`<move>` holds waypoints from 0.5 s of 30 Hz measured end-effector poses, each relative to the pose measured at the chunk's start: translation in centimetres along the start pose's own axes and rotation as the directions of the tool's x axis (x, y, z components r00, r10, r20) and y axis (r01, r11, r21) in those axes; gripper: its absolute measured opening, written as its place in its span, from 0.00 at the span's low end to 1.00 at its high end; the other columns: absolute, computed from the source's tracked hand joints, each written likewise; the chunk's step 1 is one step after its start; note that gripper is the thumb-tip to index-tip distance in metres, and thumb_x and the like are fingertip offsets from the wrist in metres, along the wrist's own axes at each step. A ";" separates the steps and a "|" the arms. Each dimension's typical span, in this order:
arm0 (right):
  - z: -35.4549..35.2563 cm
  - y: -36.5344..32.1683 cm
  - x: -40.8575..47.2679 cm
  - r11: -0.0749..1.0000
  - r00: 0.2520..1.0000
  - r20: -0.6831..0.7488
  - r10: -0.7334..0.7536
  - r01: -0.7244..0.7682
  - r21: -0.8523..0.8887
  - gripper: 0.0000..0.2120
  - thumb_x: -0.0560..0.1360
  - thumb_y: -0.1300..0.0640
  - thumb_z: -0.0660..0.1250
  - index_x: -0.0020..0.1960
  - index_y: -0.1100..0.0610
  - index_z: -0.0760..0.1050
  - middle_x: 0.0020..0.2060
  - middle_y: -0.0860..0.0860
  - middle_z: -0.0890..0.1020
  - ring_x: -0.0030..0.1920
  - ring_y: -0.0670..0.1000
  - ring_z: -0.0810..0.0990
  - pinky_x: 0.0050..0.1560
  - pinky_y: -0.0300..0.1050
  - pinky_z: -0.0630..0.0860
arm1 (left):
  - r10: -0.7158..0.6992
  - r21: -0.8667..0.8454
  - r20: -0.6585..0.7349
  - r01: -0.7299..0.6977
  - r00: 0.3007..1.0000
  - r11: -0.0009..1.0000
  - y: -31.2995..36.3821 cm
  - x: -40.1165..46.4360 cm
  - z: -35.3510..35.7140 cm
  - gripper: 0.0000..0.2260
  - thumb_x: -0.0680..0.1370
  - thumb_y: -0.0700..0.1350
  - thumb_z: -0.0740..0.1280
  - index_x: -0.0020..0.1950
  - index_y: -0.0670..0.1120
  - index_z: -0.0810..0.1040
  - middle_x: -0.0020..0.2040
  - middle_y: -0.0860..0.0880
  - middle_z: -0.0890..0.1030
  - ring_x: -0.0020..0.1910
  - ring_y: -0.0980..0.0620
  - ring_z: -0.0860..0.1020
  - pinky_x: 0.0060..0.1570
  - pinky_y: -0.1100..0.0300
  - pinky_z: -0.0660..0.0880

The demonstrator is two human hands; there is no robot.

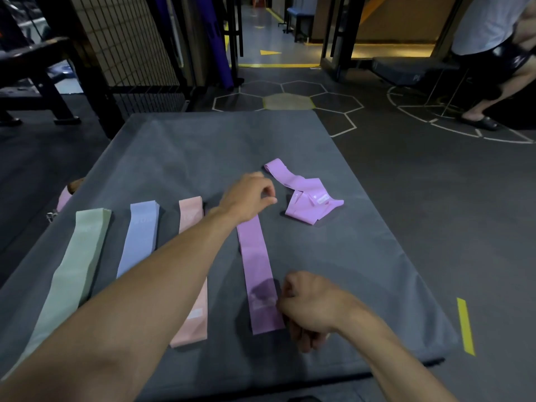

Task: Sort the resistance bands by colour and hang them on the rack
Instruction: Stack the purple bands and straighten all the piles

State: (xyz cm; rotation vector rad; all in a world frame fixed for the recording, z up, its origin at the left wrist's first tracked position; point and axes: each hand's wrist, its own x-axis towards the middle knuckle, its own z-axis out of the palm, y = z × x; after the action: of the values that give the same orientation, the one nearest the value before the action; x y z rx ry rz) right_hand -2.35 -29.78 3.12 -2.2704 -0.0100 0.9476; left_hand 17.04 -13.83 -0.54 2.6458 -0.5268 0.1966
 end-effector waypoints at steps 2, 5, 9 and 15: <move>-0.2 0.4 0.1 1.000 0.996 -0.088 -0.002 0.000 -0.024 0.07 0.74 0.59 0.58 0.41 0.60 0.73 0.28 0.56 0.84 0.28 0.59 0.83 0.28 0.47 0.80 | 0.099 -0.099 0.075 -0.091 0.992 0.991 2.1 0.4 0.7 0.05 0.73 0.53 0.73 0.44 0.53 0.82 0.46 0.55 0.77 0.47 0.51 0.77 0.51 0.49 0.77; -0.3 1.3 0.5 0.997 0.977 -0.214 -0.020 0.003 -0.079 0.10 0.72 0.51 0.59 0.44 0.57 0.73 0.38 0.59 0.86 0.38 0.61 0.86 0.38 0.52 0.83 | 0.137 -0.137 0.163 -0.115 0.977 0.984 5.0 0.7 1.7 0.10 0.70 0.55 0.76 0.47 0.54 0.83 0.45 0.55 0.77 0.47 0.51 0.75 0.50 0.55 0.74; -0.3 2.4 1.0 0.995 0.957 -0.289 -0.026 -0.003 -0.097 0.11 0.68 0.47 0.58 0.45 0.53 0.71 0.46 0.59 0.84 0.47 0.65 0.84 0.47 0.58 0.83 | 0.125 0.024 0.179 -0.131 0.976 0.991 6.3 0.9 2.9 0.06 0.72 0.54 0.73 0.44 0.53 0.82 0.42 0.53 0.81 0.44 0.48 0.78 0.44 0.54 0.77; -0.4 2.7 1.9 0.997 0.924 -0.382 -0.022 -0.006 -0.074 0.12 0.66 0.47 0.59 0.46 0.52 0.71 0.45 0.57 0.84 0.45 0.63 0.84 0.48 0.57 0.83 | 0.039 -0.304 -0.100 -0.068 0.994 0.950 8.1 2.5 0.0 0.05 0.79 0.47 0.70 0.45 0.48 0.81 0.40 0.55 0.80 0.38 0.57 0.76 0.41 0.62 0.72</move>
State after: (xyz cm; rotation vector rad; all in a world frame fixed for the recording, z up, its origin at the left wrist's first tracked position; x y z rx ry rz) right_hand -1.34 -31.64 0.53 -2.4868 0.1181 0.4907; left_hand 16.10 -21.40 3.13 2.3104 -0.5502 0.2326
